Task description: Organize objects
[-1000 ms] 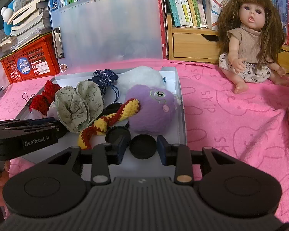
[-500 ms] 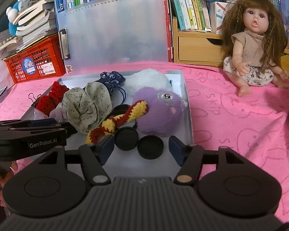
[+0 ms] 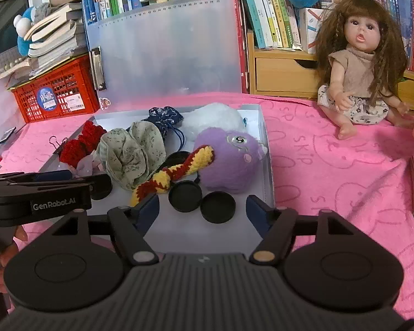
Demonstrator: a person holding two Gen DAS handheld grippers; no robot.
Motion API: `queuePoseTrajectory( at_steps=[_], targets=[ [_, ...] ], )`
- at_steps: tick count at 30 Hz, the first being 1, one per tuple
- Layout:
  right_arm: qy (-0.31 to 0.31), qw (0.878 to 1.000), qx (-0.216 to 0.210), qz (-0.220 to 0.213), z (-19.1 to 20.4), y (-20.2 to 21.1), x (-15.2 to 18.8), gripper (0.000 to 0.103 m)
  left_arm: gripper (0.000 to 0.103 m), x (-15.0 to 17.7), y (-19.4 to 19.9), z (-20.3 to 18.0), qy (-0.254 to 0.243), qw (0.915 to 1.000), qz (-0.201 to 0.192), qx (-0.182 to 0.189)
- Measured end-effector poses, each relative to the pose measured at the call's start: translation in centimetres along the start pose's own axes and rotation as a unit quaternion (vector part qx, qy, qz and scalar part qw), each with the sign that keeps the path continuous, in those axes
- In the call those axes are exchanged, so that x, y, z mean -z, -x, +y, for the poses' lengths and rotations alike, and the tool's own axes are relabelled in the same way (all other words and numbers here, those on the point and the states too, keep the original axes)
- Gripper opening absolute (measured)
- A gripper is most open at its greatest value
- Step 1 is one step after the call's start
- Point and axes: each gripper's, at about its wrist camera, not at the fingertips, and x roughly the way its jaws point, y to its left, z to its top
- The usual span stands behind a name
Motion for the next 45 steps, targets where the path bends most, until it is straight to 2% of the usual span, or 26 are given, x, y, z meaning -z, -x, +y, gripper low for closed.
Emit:
queuePoseTrajectory(
  at_steps=[12, 26, 35, 45],
  targets=[
    [0.006, 1.0, -0.003, -0.015, 0.3, 1.7, 0.0, 0.082, 0.074, -0.2, 2.8, -0.7, -0.017, 0.9995, -0.025, 0.012],
    [0.009, 0.999, 0.004, -0.035, 0.2, 4.9, 0.3, 0.085, 0.077, 0.7, 6.5, -0.2, -0.014, 0.9991, -0.034, 0.02],
    [0.016, 0.999, 0.005, -0.039, 0.5, 6.8, 1.7, 0.087, 0.078, 2.6, 9.1, 0.0, -0.014, 0.999, -0.038, 0.02],
    [0.015, 0.999, 0.014, -0.038, 0.6, 7.6, 4.0, 0.088, 0.079, 5.9, 9.6, 1.0, -0.007, 0.9999, -0.013, 0.007]
  ],
)
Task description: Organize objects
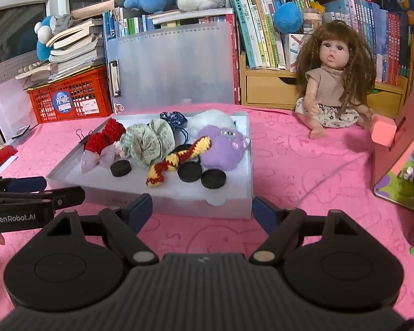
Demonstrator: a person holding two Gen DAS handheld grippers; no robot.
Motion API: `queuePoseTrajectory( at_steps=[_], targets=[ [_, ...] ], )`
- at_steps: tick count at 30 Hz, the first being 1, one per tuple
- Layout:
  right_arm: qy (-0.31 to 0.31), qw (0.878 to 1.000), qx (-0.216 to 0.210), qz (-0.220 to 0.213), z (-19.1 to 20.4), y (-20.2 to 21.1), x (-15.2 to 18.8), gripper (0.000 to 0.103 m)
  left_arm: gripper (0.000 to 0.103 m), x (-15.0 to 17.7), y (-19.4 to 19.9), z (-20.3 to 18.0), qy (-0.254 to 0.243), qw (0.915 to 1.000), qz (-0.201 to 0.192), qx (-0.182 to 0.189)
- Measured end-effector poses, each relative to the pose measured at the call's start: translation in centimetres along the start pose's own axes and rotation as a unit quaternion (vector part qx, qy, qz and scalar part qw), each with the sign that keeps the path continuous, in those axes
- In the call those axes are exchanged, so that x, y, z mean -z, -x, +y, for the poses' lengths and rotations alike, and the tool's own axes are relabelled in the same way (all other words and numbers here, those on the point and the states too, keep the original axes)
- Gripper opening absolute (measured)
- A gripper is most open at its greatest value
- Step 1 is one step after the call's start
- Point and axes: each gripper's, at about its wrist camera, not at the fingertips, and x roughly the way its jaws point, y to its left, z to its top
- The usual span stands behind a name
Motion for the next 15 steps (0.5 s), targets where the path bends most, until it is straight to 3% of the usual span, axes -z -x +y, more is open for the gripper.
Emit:
queuePoseTrajectory(
  at_steps=[15],
  targets=[
    [0.005, 0.999, 0.022, 0.029, 0.5, -1.7, 3.3, 0.091, 0.085, 2.8, -1.5, 0.9, 0.002, 0.9993, 0.02, -0.032]
  ],
)
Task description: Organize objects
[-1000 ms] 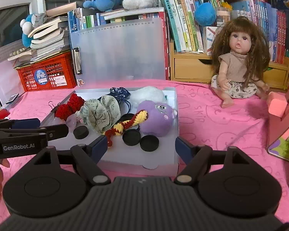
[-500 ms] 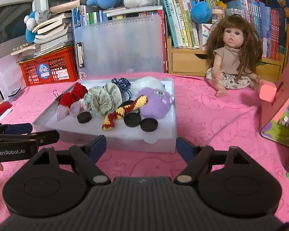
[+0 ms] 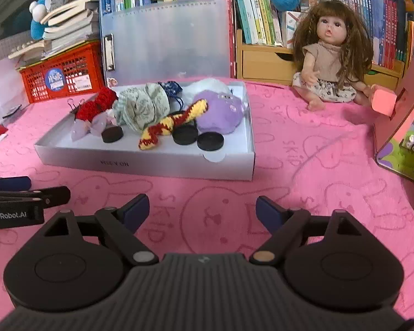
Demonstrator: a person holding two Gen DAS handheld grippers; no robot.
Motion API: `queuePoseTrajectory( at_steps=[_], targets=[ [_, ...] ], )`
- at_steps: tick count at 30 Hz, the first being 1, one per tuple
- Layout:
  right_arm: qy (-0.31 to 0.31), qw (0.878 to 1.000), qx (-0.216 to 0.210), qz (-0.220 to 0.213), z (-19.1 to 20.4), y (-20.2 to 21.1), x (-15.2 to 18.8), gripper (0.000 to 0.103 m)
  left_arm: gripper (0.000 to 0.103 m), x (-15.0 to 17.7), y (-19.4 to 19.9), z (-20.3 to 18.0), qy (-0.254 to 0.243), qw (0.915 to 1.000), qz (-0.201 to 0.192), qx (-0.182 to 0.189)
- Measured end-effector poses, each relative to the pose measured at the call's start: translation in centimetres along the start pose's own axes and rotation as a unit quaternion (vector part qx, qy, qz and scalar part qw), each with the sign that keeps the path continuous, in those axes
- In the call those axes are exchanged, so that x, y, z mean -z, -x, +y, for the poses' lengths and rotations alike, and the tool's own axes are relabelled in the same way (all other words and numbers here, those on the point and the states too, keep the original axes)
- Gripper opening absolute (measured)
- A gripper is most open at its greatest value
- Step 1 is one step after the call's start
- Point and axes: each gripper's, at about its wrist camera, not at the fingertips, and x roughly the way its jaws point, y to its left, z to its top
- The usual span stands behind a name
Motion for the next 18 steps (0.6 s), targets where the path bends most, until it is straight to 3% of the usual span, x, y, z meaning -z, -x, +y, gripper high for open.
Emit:
queuePoseTrajectory(
  at_steps=[18],
  targets=[
    [0.004, 1.0, 0.017, 0.014, 0.8, -1.5, 0.1, 0.103, 0.103, -0.1, -0.9, 0.0, 0.002, 0.9999, 0.011, -0.002]
  ],
)
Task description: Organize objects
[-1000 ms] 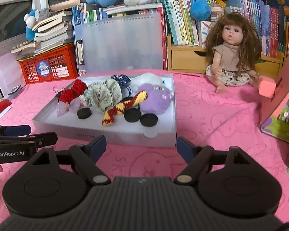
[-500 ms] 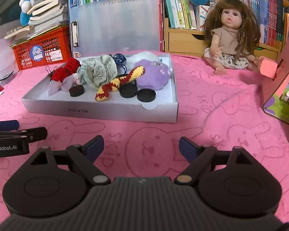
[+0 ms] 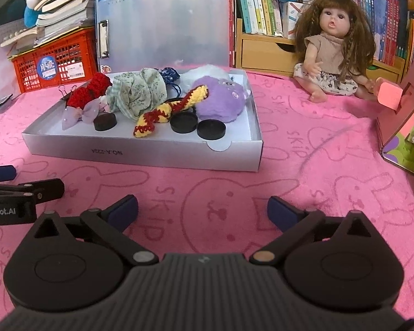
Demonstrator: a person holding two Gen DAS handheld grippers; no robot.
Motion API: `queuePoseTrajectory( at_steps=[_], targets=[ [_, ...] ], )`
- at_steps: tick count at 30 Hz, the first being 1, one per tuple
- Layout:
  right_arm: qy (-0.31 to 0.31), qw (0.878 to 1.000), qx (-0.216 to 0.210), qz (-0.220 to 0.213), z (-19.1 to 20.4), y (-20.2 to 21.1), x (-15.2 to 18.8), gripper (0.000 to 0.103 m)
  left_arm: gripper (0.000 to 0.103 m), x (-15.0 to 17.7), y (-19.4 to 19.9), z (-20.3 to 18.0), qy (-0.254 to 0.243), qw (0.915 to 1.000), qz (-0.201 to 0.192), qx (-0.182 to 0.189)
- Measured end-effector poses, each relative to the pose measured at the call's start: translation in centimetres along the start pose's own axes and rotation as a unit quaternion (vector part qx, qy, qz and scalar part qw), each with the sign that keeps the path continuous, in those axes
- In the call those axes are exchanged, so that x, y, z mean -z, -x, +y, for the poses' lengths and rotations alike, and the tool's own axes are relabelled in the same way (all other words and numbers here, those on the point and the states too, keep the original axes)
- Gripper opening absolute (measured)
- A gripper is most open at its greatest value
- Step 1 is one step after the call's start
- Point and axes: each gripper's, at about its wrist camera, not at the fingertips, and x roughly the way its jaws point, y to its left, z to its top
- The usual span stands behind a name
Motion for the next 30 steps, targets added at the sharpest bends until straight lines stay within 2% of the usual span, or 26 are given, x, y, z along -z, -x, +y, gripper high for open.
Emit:
queuePoseTrajectory(
  at_steps=[30],
  targets=[
    [0.004, 1.0, 0.002, 0.003, 0.09, -0.04, 0.04, 0.103, 0.103, 0.04, -0.27, -0.35, -0.01, 0.9999, 0.004, -0.008]
  ],
)
